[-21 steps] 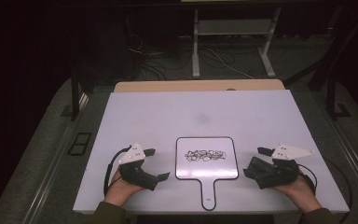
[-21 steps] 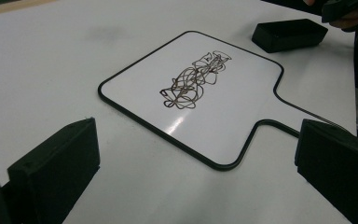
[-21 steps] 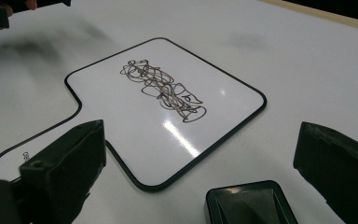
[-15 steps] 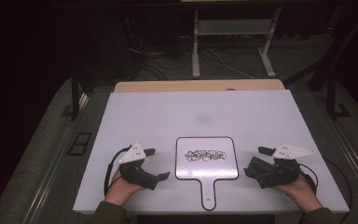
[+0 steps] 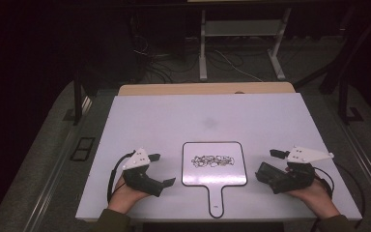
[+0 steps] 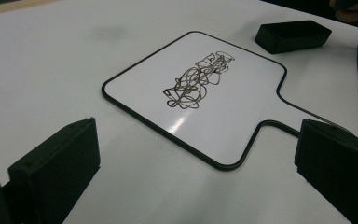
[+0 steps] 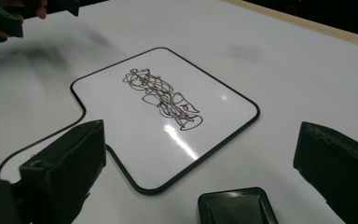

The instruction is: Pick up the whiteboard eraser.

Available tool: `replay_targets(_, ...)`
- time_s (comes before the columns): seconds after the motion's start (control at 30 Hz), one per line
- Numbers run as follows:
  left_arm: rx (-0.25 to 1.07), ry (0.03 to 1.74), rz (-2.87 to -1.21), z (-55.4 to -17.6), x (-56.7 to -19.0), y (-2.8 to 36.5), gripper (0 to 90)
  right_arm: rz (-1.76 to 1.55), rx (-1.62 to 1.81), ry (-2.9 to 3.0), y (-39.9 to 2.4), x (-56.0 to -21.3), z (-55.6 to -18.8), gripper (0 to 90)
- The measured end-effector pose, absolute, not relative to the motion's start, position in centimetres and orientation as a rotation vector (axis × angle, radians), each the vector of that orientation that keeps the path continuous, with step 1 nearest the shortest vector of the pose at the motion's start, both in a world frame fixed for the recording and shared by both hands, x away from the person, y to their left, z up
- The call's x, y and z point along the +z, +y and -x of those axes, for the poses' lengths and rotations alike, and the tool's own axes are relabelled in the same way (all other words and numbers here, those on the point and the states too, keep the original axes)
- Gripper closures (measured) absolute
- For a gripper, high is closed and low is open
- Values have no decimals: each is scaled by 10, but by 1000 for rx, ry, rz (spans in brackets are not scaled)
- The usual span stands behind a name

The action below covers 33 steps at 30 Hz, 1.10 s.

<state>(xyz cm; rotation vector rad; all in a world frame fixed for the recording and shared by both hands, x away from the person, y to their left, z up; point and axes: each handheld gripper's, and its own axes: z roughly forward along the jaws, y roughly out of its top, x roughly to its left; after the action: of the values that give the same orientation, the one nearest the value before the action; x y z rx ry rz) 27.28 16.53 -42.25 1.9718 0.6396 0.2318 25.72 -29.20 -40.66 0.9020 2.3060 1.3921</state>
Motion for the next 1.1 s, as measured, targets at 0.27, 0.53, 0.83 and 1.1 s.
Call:
replay_targets(0.27,234,647,-1966,-273,-422,165,0,-922,1367,2347,-304,-402,-269,11)
replay_targets(0.53,231,644,-1978,-274,-424,164,0,-926,1311,2352,-318,-399,-275,12)
replay_targets(0.83,230,638,-1984,-273,-424,164,0,-972,1230,2401,-331,-410,-271,12)
replay_targets(1.1,230,634,-1987,-272,-425,164,0,-971,1166,2445,-334,-414,-268,12)
